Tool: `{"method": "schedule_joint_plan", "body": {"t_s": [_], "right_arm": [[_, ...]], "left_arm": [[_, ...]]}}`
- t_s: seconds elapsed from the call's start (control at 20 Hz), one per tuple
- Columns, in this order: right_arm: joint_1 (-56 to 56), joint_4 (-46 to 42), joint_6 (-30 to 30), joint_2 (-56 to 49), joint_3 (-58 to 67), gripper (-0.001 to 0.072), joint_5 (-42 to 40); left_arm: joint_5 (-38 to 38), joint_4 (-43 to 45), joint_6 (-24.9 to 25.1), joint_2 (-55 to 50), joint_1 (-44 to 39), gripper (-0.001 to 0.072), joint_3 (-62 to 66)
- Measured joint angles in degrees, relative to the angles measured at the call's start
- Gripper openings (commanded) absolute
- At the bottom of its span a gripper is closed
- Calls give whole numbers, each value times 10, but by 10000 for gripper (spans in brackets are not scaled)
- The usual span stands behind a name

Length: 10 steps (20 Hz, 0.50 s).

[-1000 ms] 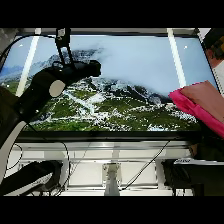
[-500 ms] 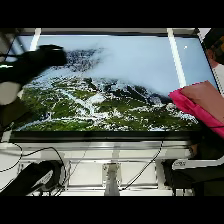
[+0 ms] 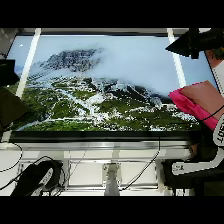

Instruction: Fold the clothes and pants, and hang the long-sleeved shirts on hangers.

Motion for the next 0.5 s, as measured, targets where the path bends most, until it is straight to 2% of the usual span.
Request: {"method": "schedule_joint_plan", "body": {"t_s": [0.25,0.5], "right_arm": [[13,2,0,0,0,19,-47],[16,3,0,0,0,19,-60]], "left_arm": [[-17,0,2,34,3,12,0],[-22,0,2,45,4,12,0]]}}
